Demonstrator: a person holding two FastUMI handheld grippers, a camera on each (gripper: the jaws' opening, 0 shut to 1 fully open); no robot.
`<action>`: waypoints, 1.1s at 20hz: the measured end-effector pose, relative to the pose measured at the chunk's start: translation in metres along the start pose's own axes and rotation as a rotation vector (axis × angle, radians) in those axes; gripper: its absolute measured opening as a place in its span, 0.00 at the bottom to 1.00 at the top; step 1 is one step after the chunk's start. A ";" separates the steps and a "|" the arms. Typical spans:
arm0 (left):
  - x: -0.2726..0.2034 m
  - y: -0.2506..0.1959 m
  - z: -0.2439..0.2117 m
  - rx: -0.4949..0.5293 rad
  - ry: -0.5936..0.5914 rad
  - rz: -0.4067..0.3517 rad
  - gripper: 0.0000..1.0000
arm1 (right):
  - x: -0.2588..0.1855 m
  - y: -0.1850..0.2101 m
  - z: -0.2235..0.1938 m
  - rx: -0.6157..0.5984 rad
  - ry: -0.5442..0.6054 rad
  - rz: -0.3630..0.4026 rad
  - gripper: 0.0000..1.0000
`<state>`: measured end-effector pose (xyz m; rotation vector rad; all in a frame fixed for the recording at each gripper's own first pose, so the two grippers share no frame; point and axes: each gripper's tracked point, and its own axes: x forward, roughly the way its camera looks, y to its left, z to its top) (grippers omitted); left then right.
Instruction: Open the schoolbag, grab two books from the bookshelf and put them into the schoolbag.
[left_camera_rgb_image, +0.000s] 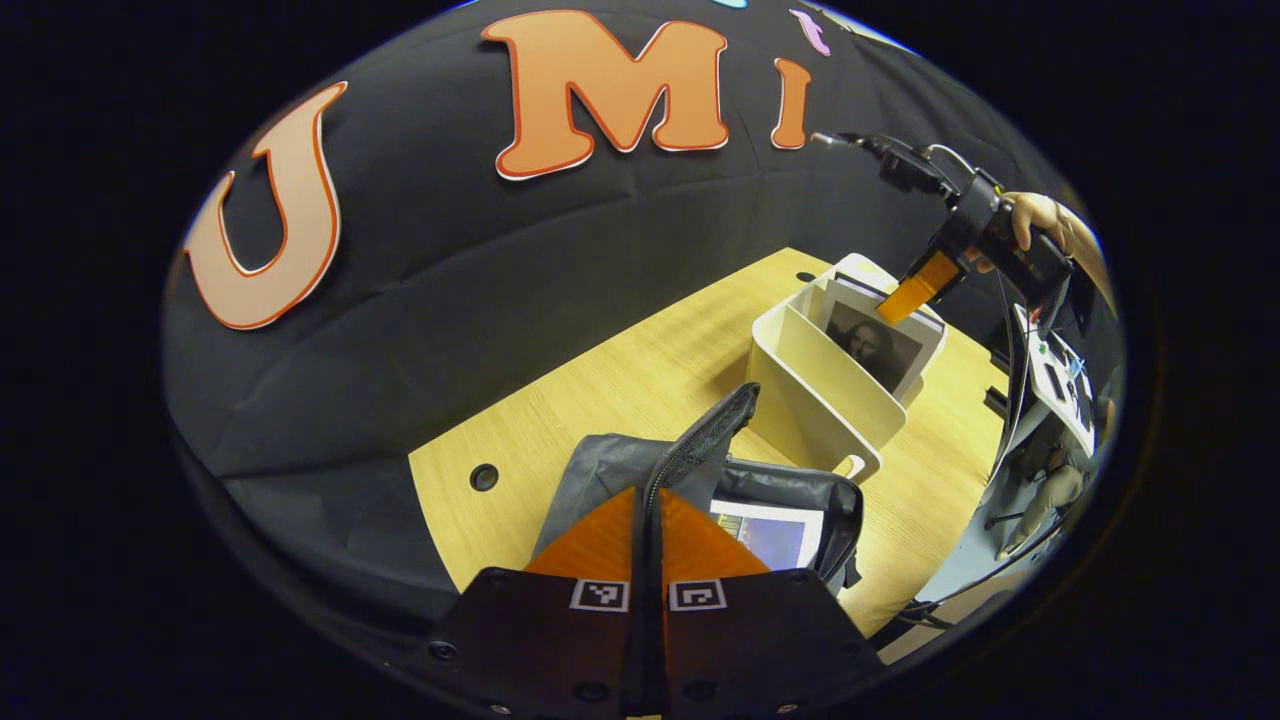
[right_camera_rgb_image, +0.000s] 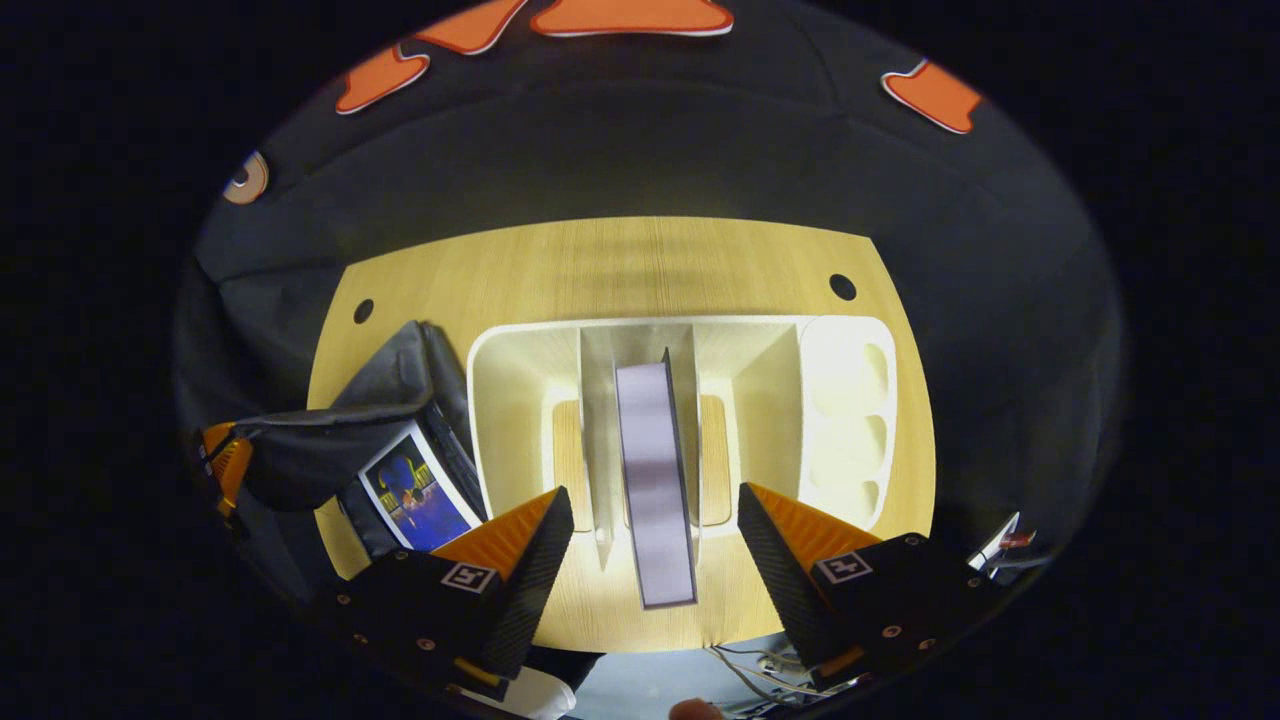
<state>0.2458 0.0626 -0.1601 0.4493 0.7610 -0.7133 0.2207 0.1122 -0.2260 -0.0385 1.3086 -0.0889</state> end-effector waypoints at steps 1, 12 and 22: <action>0.001 0.000 -0.001 -0.003 0.003 0.000 0.01 | 0.007 -0.001 0.001 -0.006 0.013 -0.005 1.00; 0.001 -0.003 -0.006 -0.034 0.007 -0.006 0.01 | 0.027 0.001 0.000 0.015 0.082 0.000 0.35; -0.001 -0.013 -0.007 -0.047 -0.005 -0.029 0.01 | -0.076 -0.008 -0.009 0.119 -0.063 0.046 0.34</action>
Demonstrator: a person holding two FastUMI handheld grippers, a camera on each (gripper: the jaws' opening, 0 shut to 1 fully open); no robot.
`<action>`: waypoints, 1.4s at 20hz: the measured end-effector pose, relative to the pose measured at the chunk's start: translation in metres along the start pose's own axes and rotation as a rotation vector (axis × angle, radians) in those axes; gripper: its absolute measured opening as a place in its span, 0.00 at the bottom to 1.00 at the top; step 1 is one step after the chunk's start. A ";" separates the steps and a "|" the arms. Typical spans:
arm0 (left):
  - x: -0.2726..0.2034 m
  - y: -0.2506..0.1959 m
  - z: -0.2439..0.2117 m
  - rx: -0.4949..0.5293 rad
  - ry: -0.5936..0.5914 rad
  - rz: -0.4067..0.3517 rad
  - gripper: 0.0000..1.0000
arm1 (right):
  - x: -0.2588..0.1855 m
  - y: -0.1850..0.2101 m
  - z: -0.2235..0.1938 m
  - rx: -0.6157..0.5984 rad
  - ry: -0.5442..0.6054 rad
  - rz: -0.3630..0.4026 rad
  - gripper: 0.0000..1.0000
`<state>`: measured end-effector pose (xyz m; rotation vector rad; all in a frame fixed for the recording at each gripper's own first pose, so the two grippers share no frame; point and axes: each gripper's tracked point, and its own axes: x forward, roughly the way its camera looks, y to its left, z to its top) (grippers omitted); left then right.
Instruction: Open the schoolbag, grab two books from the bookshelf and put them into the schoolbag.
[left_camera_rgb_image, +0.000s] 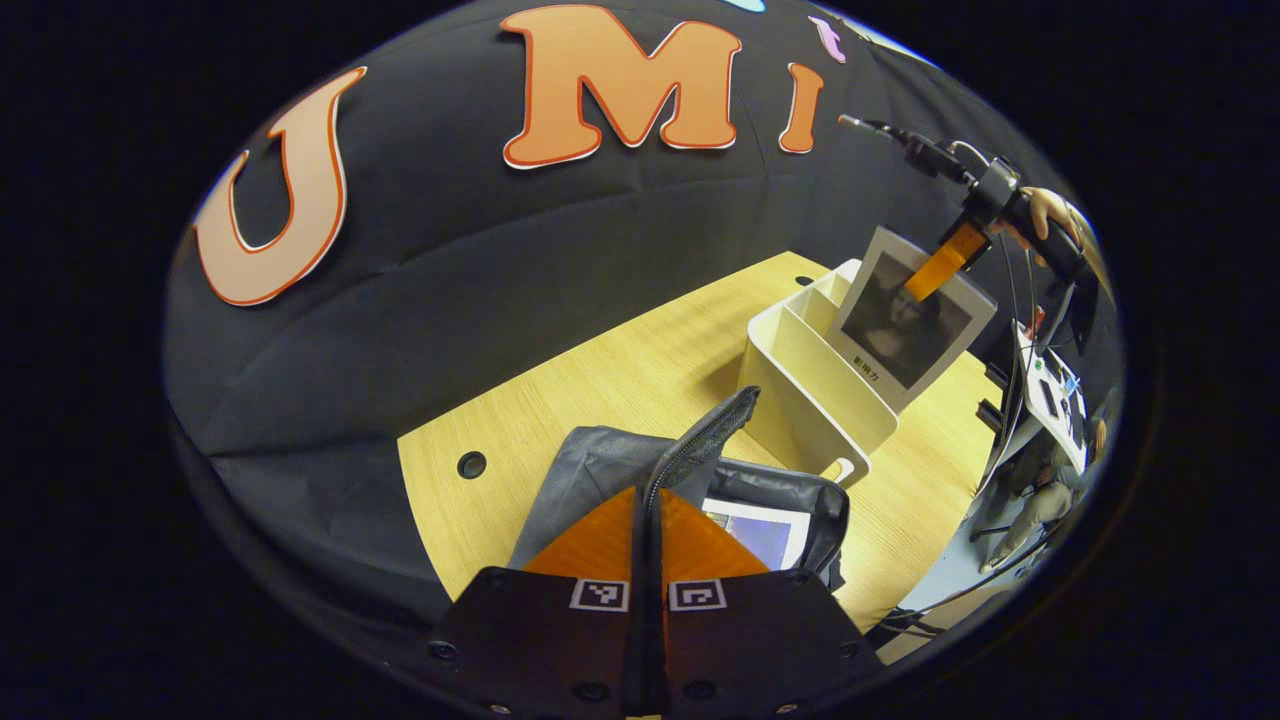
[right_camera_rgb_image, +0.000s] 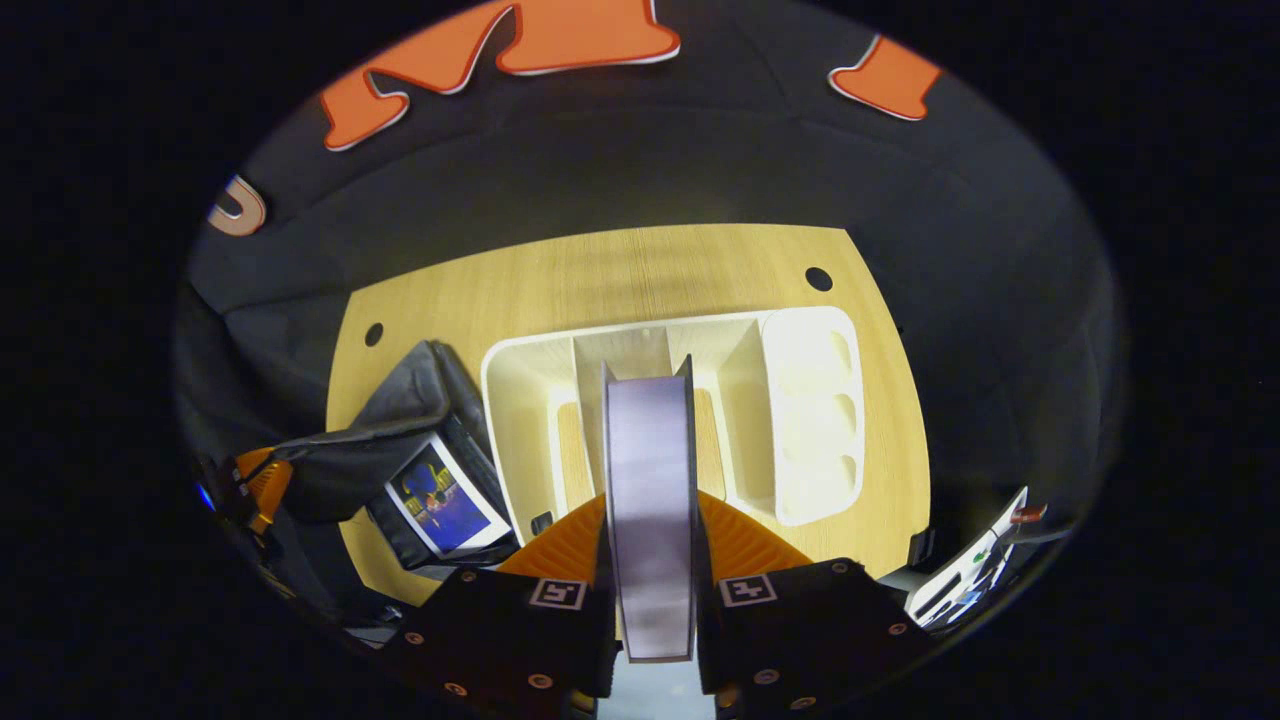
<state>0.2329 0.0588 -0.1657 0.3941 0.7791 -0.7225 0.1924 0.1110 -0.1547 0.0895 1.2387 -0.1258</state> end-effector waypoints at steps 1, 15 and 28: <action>0.000 0.000 0.000 0.005 0.000 -0.002 0.01 | -0.014 0.000 -0.002 0.010 -0.026 0.014 0.34; -0.021 -0.013 0.008 0.073 0.000 0.007 0.01 | -0.122 0.045 -0.087 0.427 -0.356 0.514 0.31; -0.032 -0.019 0.021 0.125 0.000 0.056 0.00 | 0.049 0.180 -0.162 0.909 -0.163 0.840 0.31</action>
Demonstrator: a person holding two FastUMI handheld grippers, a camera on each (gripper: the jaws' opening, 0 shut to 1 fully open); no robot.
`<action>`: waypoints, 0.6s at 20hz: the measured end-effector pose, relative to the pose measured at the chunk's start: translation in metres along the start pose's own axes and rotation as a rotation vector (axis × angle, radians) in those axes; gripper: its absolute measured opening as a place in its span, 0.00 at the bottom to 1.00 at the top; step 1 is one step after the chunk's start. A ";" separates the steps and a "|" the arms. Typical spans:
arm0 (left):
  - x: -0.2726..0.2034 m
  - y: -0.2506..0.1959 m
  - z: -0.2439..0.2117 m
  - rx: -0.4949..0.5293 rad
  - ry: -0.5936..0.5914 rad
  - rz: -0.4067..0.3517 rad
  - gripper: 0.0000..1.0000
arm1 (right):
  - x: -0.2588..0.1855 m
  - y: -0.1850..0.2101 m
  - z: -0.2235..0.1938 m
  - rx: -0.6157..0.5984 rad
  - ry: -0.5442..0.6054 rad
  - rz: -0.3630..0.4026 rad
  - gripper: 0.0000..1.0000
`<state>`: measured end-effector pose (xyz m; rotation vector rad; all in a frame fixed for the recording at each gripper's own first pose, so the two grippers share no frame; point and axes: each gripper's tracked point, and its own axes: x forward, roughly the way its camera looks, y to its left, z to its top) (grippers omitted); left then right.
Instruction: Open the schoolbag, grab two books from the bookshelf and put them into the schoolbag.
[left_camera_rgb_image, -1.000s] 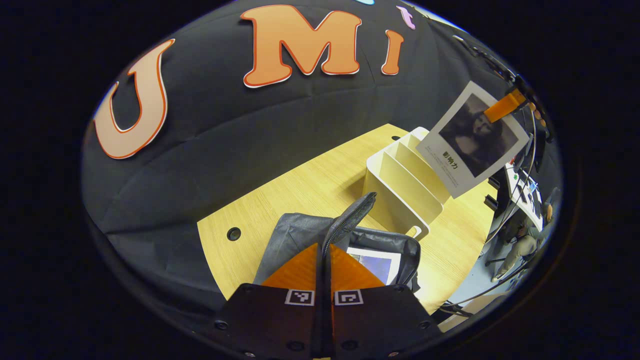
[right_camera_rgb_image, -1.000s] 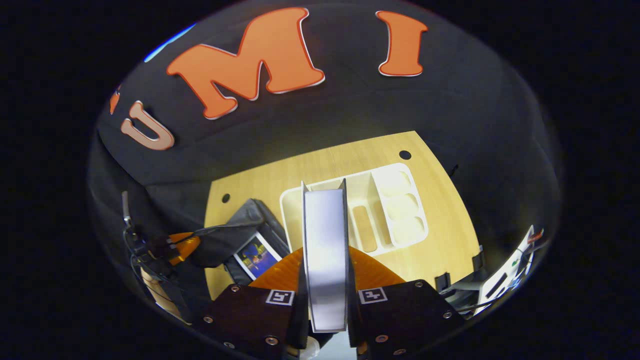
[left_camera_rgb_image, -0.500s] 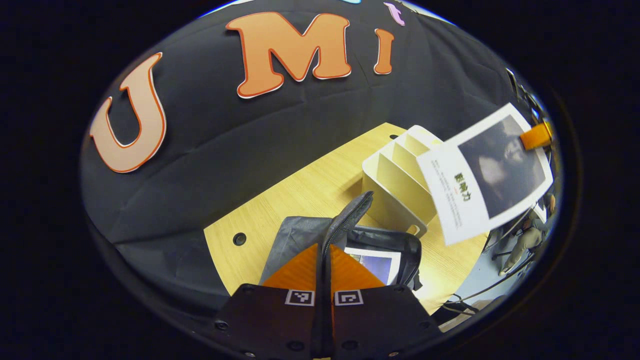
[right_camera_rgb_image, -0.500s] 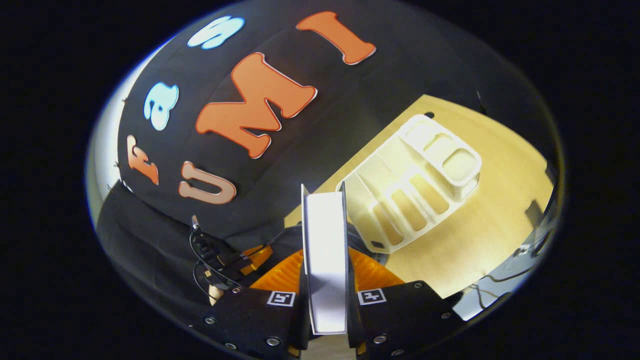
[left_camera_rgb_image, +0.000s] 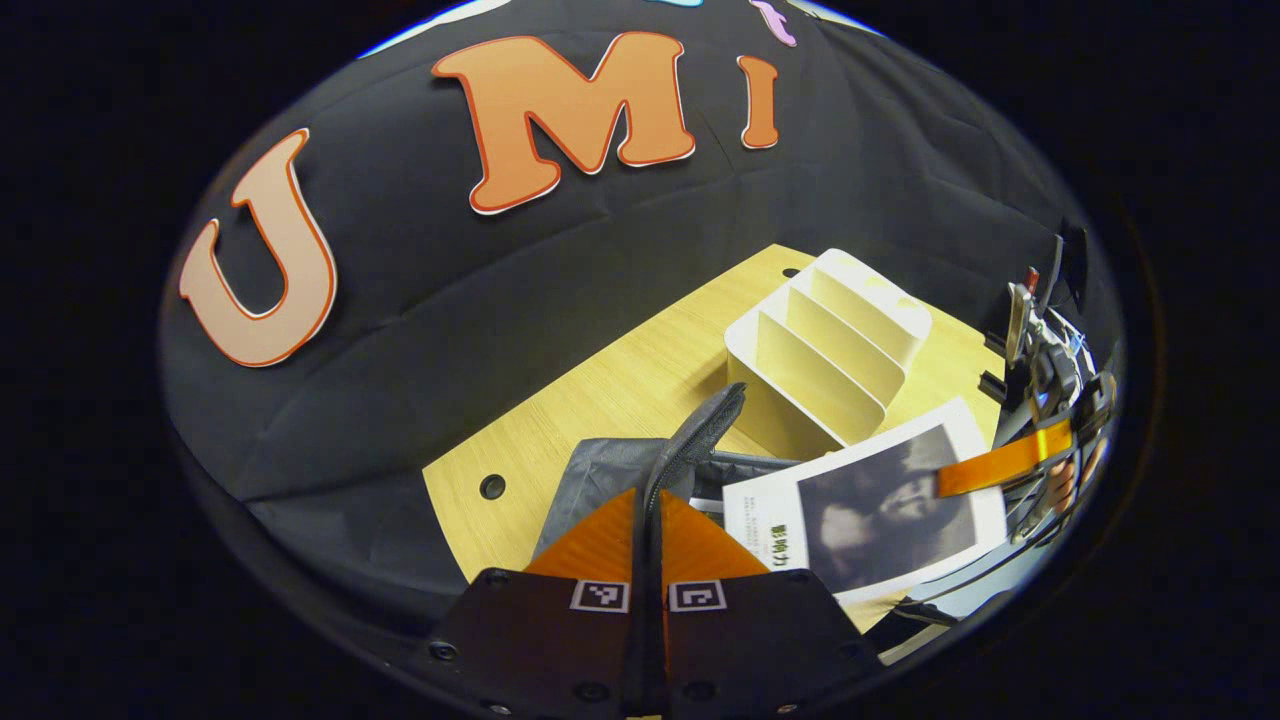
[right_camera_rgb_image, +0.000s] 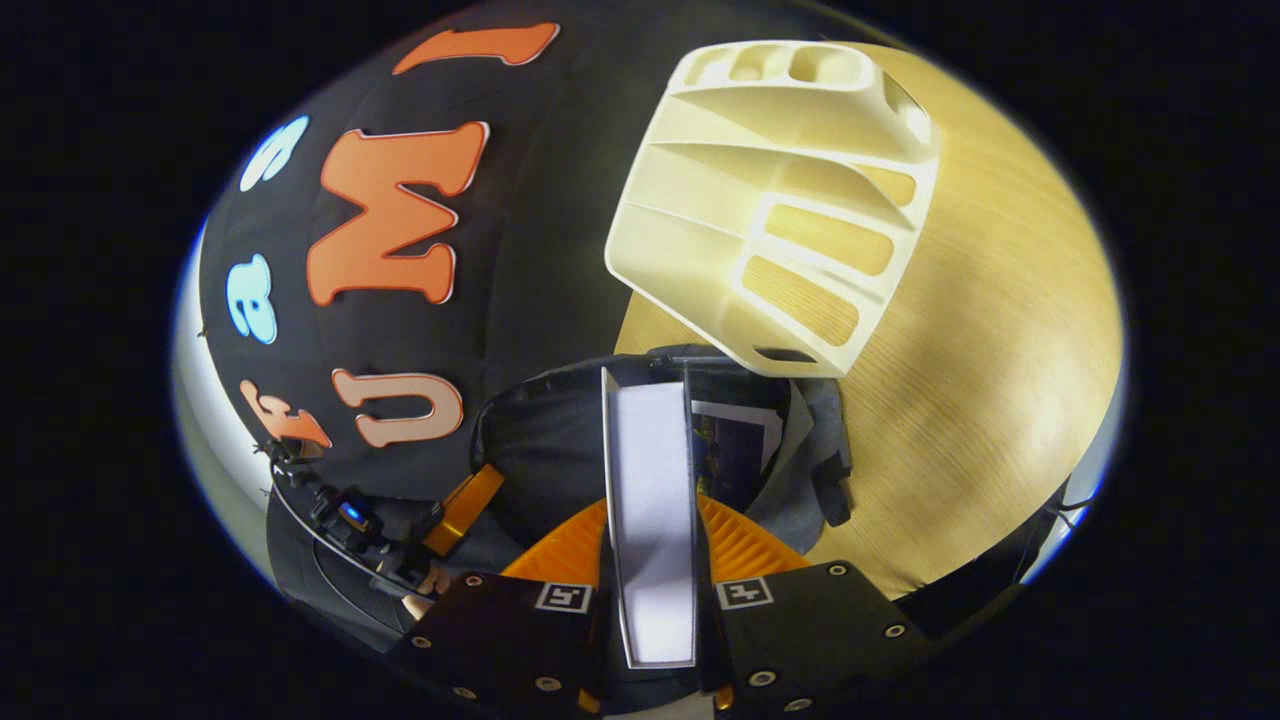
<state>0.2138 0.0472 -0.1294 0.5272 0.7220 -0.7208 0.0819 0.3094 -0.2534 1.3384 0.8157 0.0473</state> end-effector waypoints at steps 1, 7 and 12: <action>0.000 0.000 0.002 0.003 -0.002 0.004 0.01 | 0.013 -0.005 -0.003 0.025 -0.002 -0.002 0.31; -0.003 -0.005 0.008 0.024 0.001 0.006 0.00 | 0.081 -0.019 -0.015 0.118 -0.031 -0.013 0.31; -0.005 -0.011 0.014 0.048 -0.006 -0.002 0.01 | 0.126 0.002 -0.020 0.095 -0.049 -0.001 0.31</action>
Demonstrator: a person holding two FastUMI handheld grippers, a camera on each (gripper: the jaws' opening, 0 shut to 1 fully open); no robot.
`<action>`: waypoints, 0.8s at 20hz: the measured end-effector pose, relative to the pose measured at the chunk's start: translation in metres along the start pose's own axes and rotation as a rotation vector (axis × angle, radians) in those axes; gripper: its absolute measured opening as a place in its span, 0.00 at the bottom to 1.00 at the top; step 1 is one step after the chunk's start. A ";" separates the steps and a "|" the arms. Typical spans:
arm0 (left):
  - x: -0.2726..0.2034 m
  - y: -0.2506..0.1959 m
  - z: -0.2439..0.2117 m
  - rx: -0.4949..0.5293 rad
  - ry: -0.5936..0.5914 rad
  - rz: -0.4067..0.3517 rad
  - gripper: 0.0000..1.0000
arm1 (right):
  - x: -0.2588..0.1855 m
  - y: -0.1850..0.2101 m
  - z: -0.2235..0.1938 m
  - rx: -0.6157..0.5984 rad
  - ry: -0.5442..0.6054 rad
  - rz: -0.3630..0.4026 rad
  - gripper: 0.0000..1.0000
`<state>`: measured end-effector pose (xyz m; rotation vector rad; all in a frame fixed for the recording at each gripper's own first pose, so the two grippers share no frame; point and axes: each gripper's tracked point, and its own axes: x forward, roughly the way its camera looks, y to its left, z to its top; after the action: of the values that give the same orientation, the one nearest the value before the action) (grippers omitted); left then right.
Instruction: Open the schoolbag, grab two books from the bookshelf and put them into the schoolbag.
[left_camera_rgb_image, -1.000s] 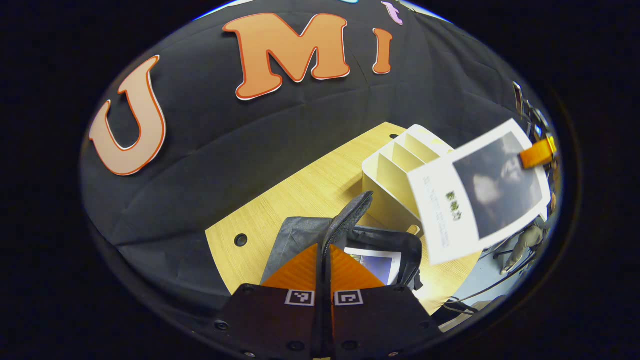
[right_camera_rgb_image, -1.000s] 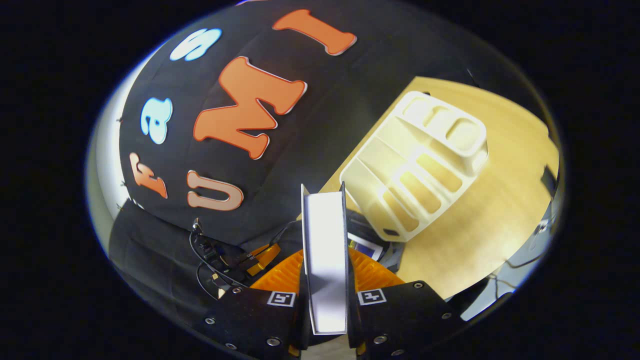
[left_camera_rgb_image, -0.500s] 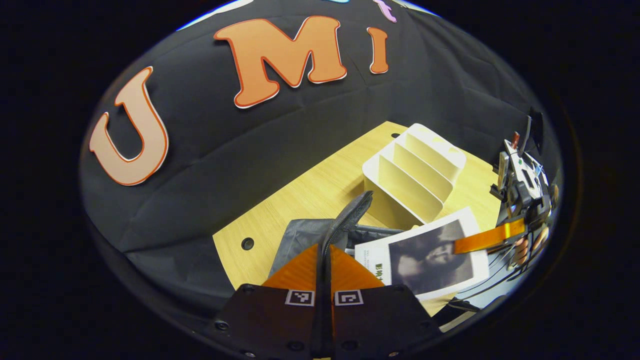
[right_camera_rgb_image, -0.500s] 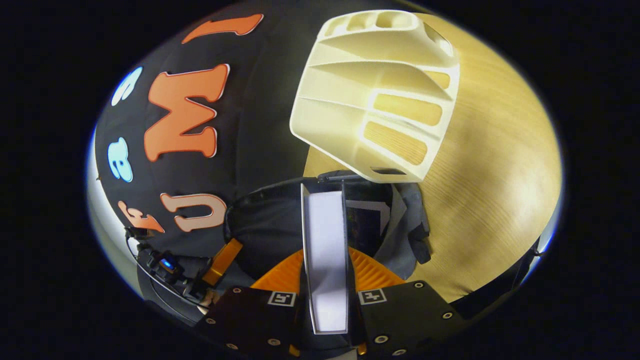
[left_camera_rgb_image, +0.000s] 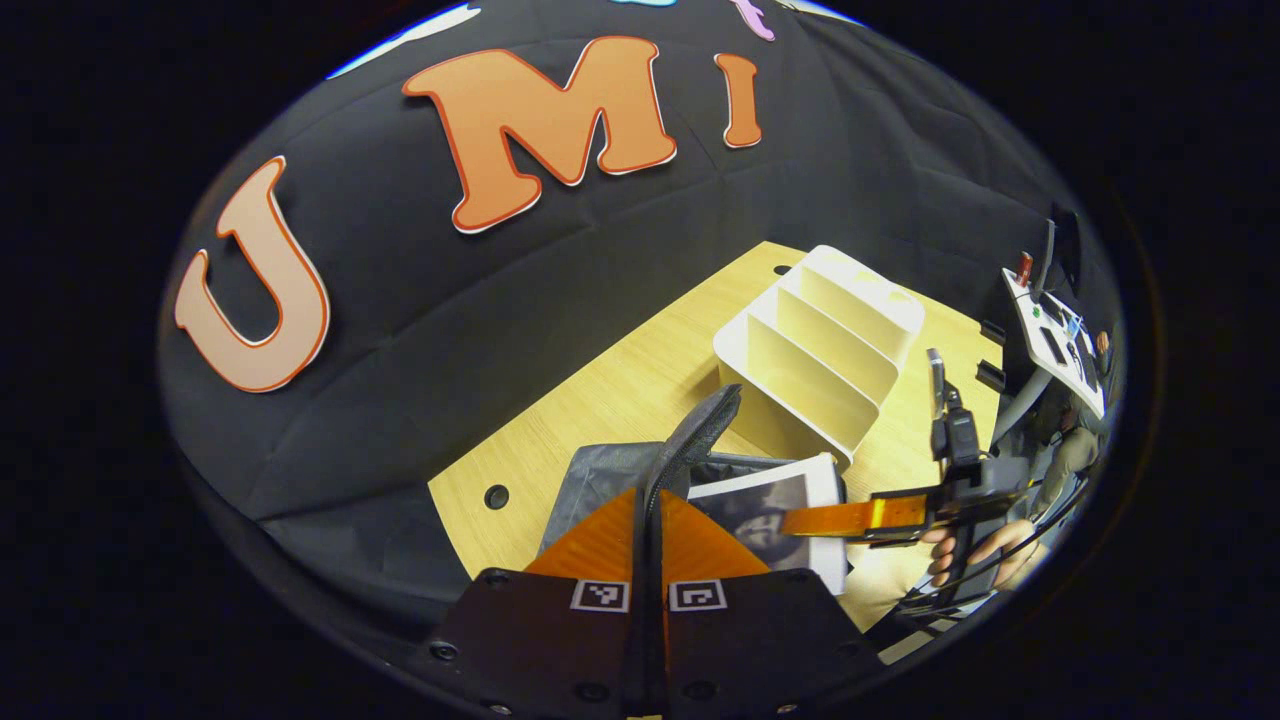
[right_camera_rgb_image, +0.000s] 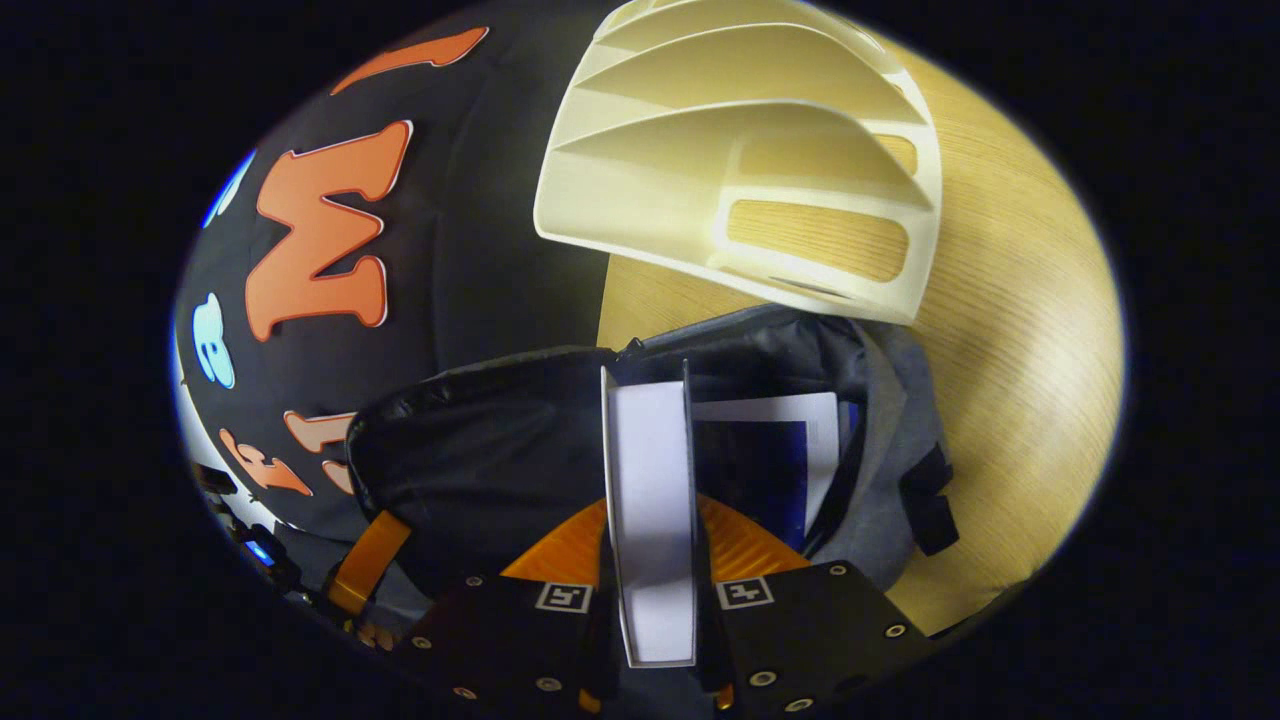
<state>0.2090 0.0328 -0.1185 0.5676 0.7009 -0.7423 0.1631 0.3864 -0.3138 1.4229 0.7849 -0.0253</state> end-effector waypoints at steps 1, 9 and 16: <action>0.001 0.000 0.002 0.003 -0.002 -0.003 0.01 | 0.009 0.003 -0.002 -0.002 -0.001 -0.003 0.31; 0.003 0.007 0.006 0.020 -0.014 0.009 0.01 | 0.060 0.002 -0.005 -0.007 -0.052 -0.122 0.33; 0.004 0.012 -0.011 -0.062 -0.011 -0.015 0.01 | 0.022 -0.024 -0.033 -0.154 0.118 -0.359 0.96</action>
<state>0.2157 0.0459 -0.1257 0.5022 0.7166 -0.7347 0.1529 0.4205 -0.3432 1.1318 1.1090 -0.1543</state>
